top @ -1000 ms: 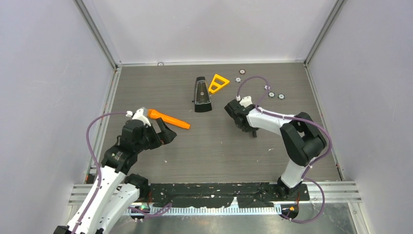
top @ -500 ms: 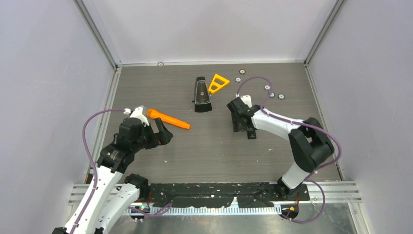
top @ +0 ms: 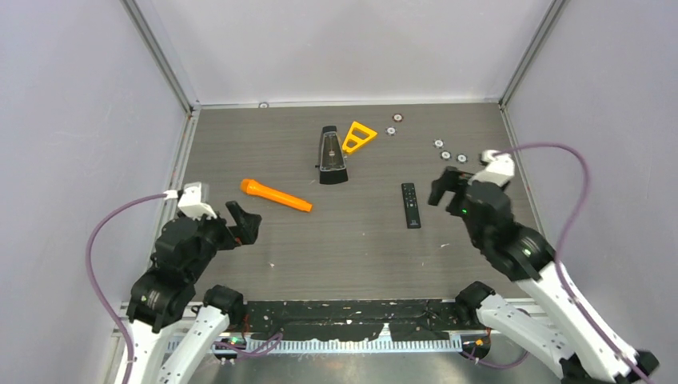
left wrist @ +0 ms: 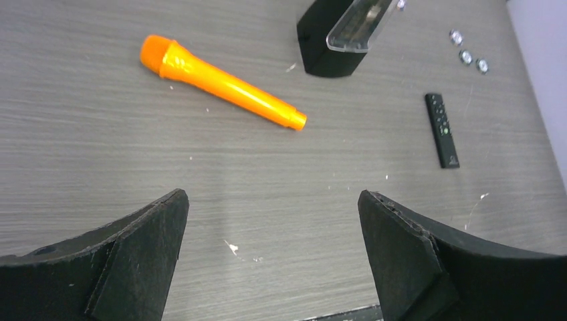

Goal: Load the batteries into the remote control
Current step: Reset both arms

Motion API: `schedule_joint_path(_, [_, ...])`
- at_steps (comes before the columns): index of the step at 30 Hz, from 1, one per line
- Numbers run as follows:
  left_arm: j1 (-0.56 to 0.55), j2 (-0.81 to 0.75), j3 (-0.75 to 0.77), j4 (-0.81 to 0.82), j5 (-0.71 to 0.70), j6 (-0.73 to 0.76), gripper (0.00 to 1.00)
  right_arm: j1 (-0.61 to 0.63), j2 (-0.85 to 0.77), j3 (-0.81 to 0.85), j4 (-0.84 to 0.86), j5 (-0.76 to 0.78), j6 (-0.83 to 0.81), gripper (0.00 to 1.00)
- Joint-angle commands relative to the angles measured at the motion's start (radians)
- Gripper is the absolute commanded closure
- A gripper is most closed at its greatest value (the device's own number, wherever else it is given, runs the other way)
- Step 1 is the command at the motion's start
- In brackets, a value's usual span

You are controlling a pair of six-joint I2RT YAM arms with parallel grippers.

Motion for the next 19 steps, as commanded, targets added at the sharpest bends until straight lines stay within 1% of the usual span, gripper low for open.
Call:
schedule_joint_path(1, [0.0,-0.069,0.058,0.012,-0.078,0.035,0.0,-0.005,-0.224,0.059,-0.164,0.194,0.018,0.03])
schedule_joint_path(5, [0.0,-0.127,0.084,0.011,-0.098,0.051,0.01,-0.004,-0.387,0.133,-0.206,0.267,-0.006,0.05])
schedule_joint_path(8, [0.0,-0.141,0.102,0.02,-0.087,0.042,0.0,-0.005,-0.458,0.195,-0.218,0.318,-0.026,0.05])
schedule_joint_path(11, [0.0,-0.12,0.136,0.01,-0.071,0.02,0.0,-0.003,-0.492,0.215,-0.219,0.361,-0.053,0.05])
schedule_joint_path(19, [0.0,-0.082,0.166,-0.023,-0.064,0.001,0.0,-0.005,-0.517,0.224,-0.248,0.349,-0.032,0.05])
